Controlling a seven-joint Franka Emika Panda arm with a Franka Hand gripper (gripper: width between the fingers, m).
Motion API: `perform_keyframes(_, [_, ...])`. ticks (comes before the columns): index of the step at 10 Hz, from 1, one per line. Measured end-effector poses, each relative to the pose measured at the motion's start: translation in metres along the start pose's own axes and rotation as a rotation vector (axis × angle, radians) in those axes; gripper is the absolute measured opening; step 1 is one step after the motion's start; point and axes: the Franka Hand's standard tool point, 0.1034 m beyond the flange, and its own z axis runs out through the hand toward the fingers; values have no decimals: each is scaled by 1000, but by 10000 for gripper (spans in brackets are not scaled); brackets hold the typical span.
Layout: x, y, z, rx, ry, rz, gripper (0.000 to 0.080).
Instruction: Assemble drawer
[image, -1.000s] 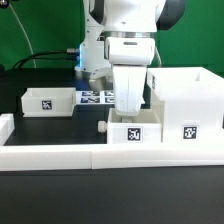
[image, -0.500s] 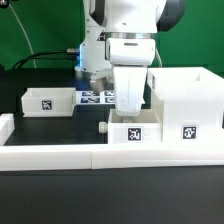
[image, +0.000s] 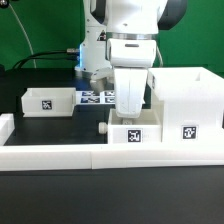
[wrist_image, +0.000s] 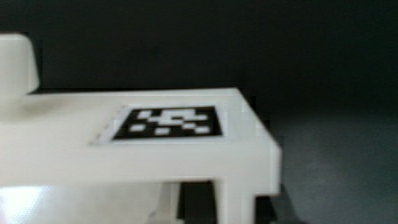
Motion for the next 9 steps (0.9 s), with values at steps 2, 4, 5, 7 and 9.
perform_keyframes(2, [1, 0, 0, -1, 0, -1, 41])
perform_keyframes(4, [3, 0, -1, -3, -1, 4, 41])
perform_keyframes(5, [3, 1, -1, -5, -9, -2, 41])
perform_keyframes(7, [2, 2, -2, 1, -23, -2, 41])
perform_keyframes(9, [0, 2, -1, 2, -23, 0, 41])
